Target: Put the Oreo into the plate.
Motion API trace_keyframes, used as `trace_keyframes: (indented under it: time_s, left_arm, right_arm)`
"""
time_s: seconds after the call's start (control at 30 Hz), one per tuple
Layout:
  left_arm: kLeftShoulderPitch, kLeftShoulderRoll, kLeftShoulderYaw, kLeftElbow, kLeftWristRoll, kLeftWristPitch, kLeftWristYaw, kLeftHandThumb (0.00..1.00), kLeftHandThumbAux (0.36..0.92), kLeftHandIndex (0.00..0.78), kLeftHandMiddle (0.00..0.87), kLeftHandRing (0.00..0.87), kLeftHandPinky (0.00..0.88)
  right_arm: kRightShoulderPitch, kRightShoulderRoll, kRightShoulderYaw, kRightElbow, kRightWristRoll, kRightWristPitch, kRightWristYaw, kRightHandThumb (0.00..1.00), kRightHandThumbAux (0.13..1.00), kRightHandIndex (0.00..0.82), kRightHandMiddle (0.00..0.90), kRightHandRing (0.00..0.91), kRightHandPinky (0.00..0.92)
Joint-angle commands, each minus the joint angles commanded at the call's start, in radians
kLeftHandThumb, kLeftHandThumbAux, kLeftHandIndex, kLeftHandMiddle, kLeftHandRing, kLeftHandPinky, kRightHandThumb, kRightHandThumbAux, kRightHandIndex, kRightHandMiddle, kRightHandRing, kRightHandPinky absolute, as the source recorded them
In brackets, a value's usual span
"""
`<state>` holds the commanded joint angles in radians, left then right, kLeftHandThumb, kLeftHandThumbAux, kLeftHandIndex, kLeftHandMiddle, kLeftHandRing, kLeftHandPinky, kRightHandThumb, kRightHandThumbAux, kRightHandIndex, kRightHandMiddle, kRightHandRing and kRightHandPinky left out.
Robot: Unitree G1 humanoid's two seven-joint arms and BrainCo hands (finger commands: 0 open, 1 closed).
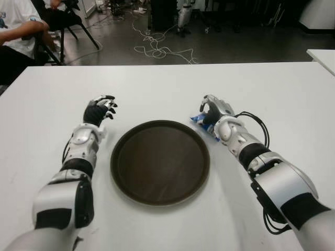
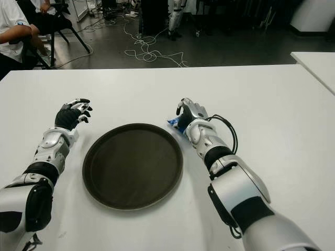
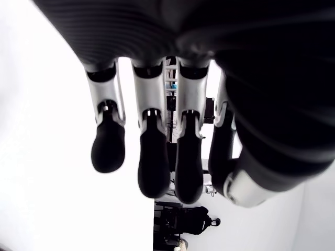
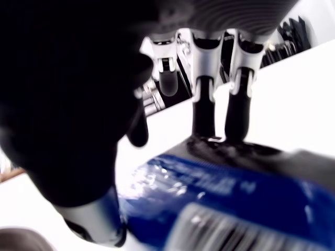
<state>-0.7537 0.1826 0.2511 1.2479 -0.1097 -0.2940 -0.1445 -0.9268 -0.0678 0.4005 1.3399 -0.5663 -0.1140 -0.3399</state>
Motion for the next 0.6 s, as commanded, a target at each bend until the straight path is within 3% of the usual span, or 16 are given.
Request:
trace_keyframes:
  time_s: [0.6]
  left_arm:
    - [0.003, 0.000, 0.001, -0.004, -0.002, -0.002, -0.008, 0.694, 0.718, 0.424, 0.587, 0.625, 0.675]
  right_arm:
    - [-0.007, -0.002, -0.032, 0.000, 0.024, 0.008, 0.022, 0.127, 0.885, 0.571, 0.717, 0.724, 0.710]
